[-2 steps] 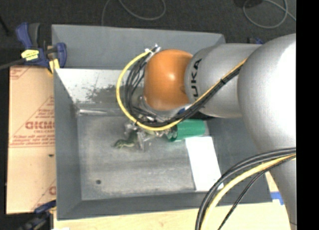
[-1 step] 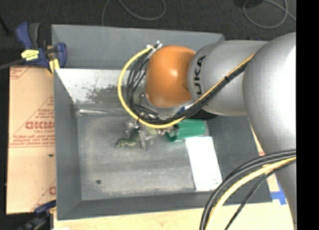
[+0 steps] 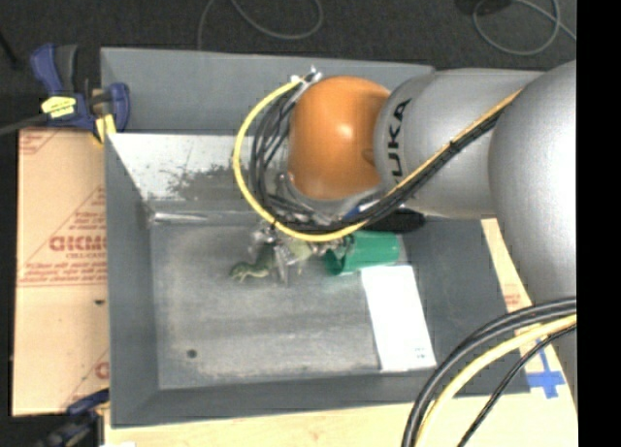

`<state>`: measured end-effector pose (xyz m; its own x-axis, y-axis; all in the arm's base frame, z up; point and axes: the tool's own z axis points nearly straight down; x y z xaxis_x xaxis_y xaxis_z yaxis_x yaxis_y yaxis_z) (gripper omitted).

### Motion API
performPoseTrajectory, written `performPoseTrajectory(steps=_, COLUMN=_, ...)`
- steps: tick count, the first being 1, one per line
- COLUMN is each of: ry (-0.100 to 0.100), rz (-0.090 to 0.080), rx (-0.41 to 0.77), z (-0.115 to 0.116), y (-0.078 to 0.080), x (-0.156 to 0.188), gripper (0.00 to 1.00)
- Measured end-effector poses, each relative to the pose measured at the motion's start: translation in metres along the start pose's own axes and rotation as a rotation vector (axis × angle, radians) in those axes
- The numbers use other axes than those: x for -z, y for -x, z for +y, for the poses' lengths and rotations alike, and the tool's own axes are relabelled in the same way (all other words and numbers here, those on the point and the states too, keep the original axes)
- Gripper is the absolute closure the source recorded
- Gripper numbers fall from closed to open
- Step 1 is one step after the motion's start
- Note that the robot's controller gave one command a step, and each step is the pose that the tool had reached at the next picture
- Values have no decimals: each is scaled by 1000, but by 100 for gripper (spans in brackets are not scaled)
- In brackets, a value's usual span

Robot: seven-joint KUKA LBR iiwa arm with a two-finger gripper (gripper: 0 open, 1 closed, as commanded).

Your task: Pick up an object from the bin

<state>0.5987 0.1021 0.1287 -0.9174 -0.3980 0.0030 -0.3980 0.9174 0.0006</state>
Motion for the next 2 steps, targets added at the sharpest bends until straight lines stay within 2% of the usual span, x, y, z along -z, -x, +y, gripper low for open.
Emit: performPoseTrajectory(steps=2, ry=-2, rz=-7, rx=-2, z=-1, y=1, x=33, gripper=100)
